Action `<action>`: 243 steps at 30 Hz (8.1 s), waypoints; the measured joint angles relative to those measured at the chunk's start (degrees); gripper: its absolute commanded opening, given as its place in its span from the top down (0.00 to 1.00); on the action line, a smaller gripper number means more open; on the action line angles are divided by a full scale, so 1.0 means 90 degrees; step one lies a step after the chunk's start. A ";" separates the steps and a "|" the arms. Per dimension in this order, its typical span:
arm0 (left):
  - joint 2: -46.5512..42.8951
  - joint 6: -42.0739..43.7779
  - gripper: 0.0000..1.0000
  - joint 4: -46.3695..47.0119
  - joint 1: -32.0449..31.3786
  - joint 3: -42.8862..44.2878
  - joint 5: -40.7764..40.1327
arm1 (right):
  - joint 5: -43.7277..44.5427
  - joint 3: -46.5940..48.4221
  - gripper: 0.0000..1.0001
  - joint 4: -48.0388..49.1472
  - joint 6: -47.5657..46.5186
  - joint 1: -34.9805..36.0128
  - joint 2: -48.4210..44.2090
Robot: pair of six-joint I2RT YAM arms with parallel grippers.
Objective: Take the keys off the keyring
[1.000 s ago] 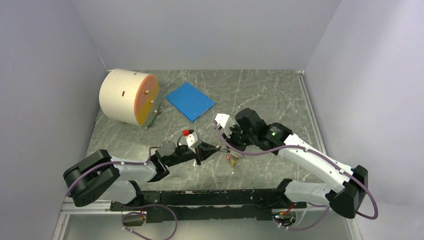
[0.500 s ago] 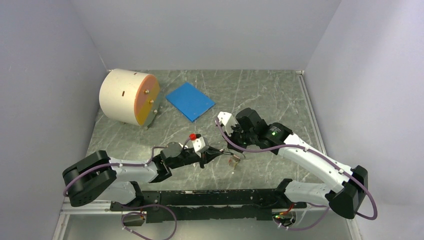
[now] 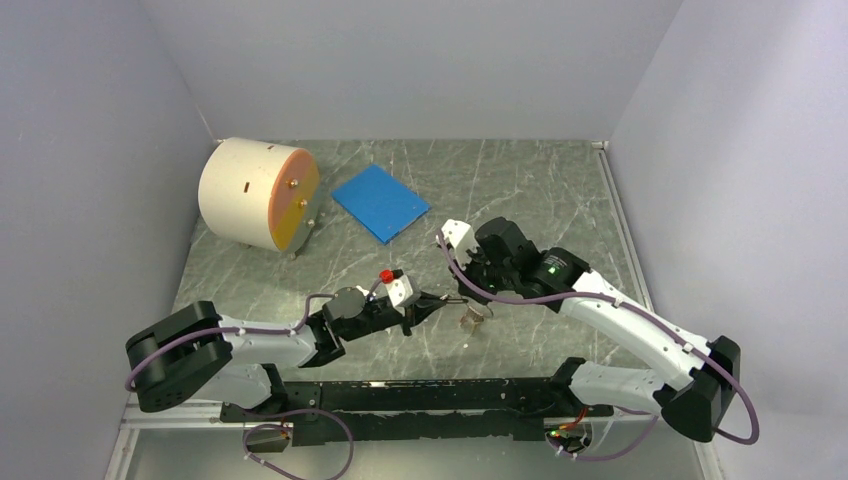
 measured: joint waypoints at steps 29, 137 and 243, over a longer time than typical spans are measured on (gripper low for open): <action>0.0000 0.0017 0.97 -0.0279 -0.0126 0.0121 -0.0262 | 0.0177 -0.0306 1.00 0.0296 0.0527 -0.0138 -0.0204; -0.0682 -0.3067 0.78 -0.5442 0.2594 0.0512 -0.2130 | -0.0029 -0.2375 1.00 0.3750 0.1430 -0.2013 -0.2203; -0.7793 -0.1651 0.06 -1.0926 0.2973 0.2990 -0.5729 | 0.3636 -0.2589 0.01 0.2640 0.1576 -0.4221 -0.7004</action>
